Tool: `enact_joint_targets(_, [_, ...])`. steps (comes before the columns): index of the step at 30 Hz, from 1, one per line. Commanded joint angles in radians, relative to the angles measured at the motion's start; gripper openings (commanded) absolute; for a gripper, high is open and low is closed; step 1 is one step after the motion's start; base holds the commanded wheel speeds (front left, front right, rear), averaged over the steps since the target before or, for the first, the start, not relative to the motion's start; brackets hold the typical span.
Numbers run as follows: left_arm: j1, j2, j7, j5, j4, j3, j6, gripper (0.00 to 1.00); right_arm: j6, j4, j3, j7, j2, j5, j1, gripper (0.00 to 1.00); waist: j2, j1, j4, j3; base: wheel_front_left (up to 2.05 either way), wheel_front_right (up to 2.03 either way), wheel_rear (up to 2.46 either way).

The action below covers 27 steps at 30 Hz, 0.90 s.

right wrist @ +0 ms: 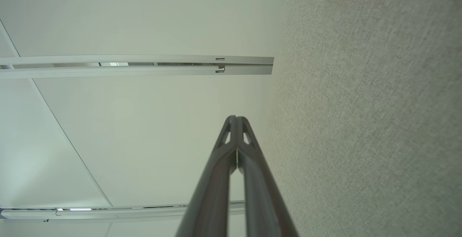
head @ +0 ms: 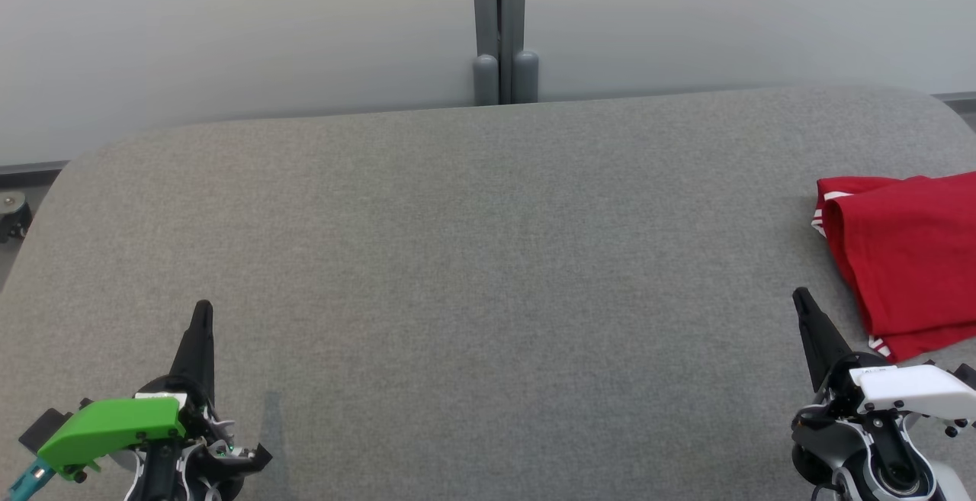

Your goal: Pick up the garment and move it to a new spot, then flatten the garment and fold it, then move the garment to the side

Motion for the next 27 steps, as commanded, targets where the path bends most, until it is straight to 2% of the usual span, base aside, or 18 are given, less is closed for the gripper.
enact_joint_targets(1, [-0.01,0.006,0.004,-0.003,-0.003,0.003,-0.003,0.0,0.0,-0.004,-0.002,0.004,-0.005,0.002,-0.007,0.0,-0.0001,0.0,0.0,0.0,0.0,0.0,0.0])
enact_joint_targets(27, [-0.01,0.006,0.004,-0.003,-0.003,0.003,-0.003,0.0,0.0,-0.004,-0.002,0.004,-0.005,0.002,-0.007,0.0,-0.0001,0.0,0.0,0.0,0.0,0.0,0.0])
